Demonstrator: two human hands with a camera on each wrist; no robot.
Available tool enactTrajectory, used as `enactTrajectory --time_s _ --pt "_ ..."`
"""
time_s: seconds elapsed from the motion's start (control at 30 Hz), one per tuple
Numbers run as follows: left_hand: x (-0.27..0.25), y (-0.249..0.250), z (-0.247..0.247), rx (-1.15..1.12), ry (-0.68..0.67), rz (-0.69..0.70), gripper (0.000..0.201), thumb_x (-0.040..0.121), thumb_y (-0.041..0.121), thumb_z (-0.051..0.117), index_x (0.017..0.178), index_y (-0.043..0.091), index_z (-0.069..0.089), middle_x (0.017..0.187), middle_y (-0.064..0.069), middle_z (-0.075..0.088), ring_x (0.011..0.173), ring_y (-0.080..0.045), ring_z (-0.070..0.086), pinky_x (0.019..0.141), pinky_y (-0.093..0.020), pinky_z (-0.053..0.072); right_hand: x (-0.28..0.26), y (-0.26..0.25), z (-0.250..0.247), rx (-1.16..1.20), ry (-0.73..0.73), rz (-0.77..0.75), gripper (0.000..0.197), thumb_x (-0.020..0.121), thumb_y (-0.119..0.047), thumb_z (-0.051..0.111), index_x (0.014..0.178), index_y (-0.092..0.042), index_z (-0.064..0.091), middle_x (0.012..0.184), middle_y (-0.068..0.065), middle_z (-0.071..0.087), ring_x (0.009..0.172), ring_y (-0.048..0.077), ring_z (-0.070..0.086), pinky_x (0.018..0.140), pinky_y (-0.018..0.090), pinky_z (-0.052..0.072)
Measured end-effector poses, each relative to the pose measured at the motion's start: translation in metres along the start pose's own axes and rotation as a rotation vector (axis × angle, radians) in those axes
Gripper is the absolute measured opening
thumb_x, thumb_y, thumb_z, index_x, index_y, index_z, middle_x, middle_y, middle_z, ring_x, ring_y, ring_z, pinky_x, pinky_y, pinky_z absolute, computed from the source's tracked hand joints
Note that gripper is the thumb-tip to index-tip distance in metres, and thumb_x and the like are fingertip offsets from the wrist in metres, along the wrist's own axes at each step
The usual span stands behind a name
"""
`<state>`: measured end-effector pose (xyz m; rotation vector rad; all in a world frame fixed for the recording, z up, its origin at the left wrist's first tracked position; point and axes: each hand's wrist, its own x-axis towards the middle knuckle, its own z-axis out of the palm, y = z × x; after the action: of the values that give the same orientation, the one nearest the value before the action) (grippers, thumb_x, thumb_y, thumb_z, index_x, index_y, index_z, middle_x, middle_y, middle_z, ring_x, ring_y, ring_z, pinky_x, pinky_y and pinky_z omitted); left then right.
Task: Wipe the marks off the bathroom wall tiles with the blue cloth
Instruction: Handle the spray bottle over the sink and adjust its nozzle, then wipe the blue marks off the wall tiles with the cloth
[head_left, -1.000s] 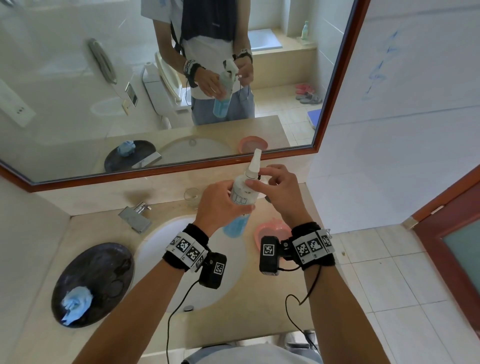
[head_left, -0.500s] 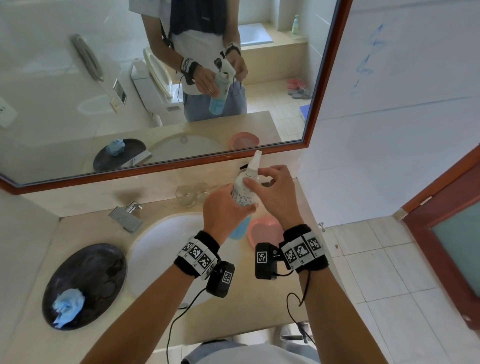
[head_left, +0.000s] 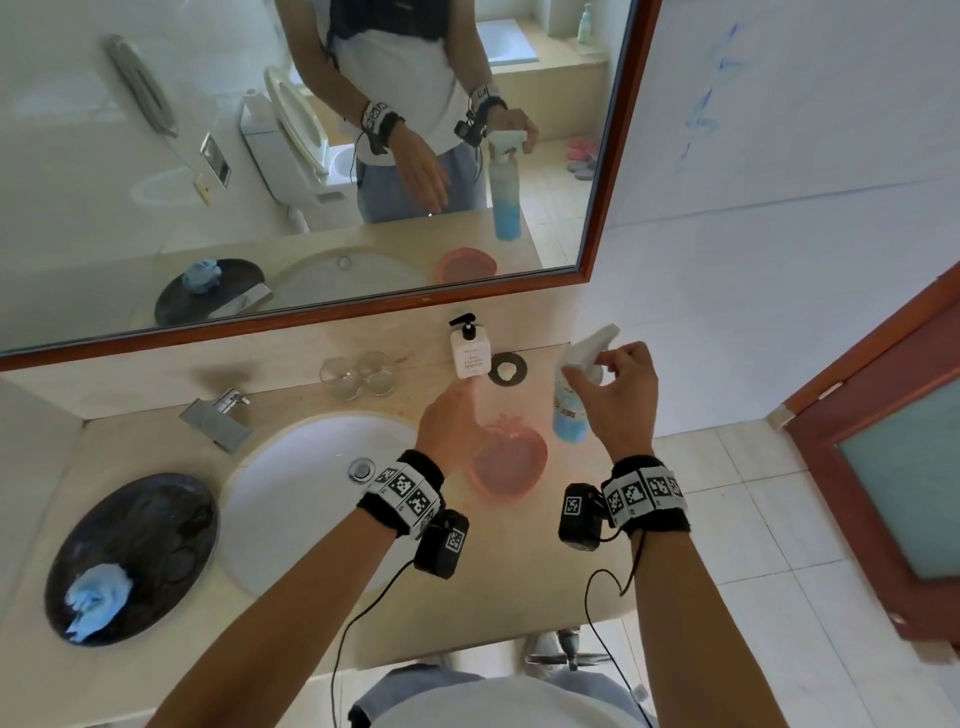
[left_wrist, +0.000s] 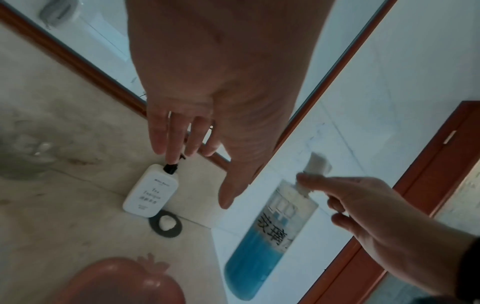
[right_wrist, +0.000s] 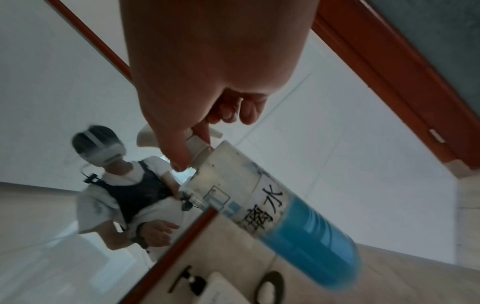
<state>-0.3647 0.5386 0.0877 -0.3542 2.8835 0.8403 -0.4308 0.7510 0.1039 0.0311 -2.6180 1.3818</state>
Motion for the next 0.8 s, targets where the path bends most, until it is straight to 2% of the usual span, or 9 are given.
enactTrajectory --time_s 0.1,0.2,0.3,0.43,0.6,0.67,0.73,0.8 --pt "-0.004 -0.019 0.01 0.056 -0.048 -0.06 0.079 0.091 0.041 0.078 0.155 0.013 0.042 0.154 -0.006 0.05 0.14 -0.025 0.049 0.115 -0.038 0.041 -0.005 0.028 0.003 0.009 0.081 0.125 0.031 0.082 -0.032 0.083 0.087 -0.012 0.06 0.103 -0.002 0.051 0.076 0.006 0.049 0.07 0.025 0.039" --pt "-0.01 -0.029 0.018 0.079 -0.115 -0.114 0.068 0.092 0.033 0.077 0.151 0.015 0.049 0.154 -0.005 0.05 0.14 -0.024 0.049 0.117 -0.04 0.04 -0.01 0.052 0.007 0.024 0.107 0.214 0.033 0.082 -0.029 0.084 0.088 -0.008 0.06 0.105 0.001 0.052 0.071 0.003 0.047 0.071 0.028 0.04" --pt "-0.014 -0.032 0.024 0.096 -0.116 -0.146 0.063 0.093 0.03 0.076 0.149 0.014 0.051 0.154 -0.005 0.051 0.14 -0.025 0.049 0.116 -0.04 0.041 -0.013 0.07 0.012 0.038 0.106 0.224 0.035 0.082 -0.031 0.084 0.09 -0.004 0.062 0.106 0.003 0.052 0.072 0.007 0.048 0.071 0.031 0.044" --pt "-0.018 -0.034 0.029 0.092 -0.114 -0.184 0.059 0.094 0.029 0.075 0.147 0.015 0.053 0.152 -0.004 0.052 0.14 -0.024 0.049 0.115 -0.038 0.04 -0.019 0.081 0.016 0.092 0.065 0.246 0.031 0.083 -0.029 0.083 0.094 -0.007 0.065 0.105 -0.002 0.048 0.08 -0.011 0.05 0.07 0.024 0.039" --pt "-0.021 -0.036 0.035 0.065 -0.11 -0.215 0.059 0.093 0.028 0.077 0.146 0.013 0.055 0.152 -0.006 0.052 0.14 -0.025 0.05 0.116 -0.04 0.041 -0.034 0.088 0.019 0.049 -0.017 0.167 0.03 0.083 -0.031 0.084 0.089 -0.016 0.059 0.103 -0.006 0.047 0.086 -0.017 0.049 0.073 0.027 0.042" --pt "-0.021 -0.037 0.038 0.06 -0.106 -0.219 0.058 0.093 0.027 0.077 0.145 0.013 0.055 0.153 -0.006 0.052 0.141 -0.025 0.049 0.116 -0.039 0.04 -0.042 0.091 0.02 0.04 -0.017 0.151 0.03 0.084 -0.033 0.083 0.09 -0.015 0.06 0.103 -0.008 0.045 0.084 -0.014 0.051 0.071 0.031 0.048" --pt "-0.022 -0.038 0.04 0.053 -0.103 -0.222 0.058 0.092 0.027 0.077 0.144 0.013 0.056 0.152 -0.006 0.053 0.14 -0.025 0.049 0.116 -0.039 0.04 -0.048 0.097 0.021 0.036 0.004 0.154 0.034 0.083 -0.037 0.084 0.097 -0.015 0.063 0.105 -0.01 0.045 0.081 -0.002 0.051 0.074 0.039 0.056" --pt "-0.023 -0.038 0.041 0.034 -0.101 -0.223 0.056 0.091 0.026 0.078 0.143 0.013 0.058 0.15 -0.006 0.054 0.136 -0.025 0.052 0.113 -0.04 0.043 -0.053 0.1 0.02 0.035 0.022 0.158 0.051 0.079 -0.049 0.085 0.111 -0.015 0.062 0.11 -0.012 0.046 0.085 0.001 0.05 0.078 0.043 0.058"
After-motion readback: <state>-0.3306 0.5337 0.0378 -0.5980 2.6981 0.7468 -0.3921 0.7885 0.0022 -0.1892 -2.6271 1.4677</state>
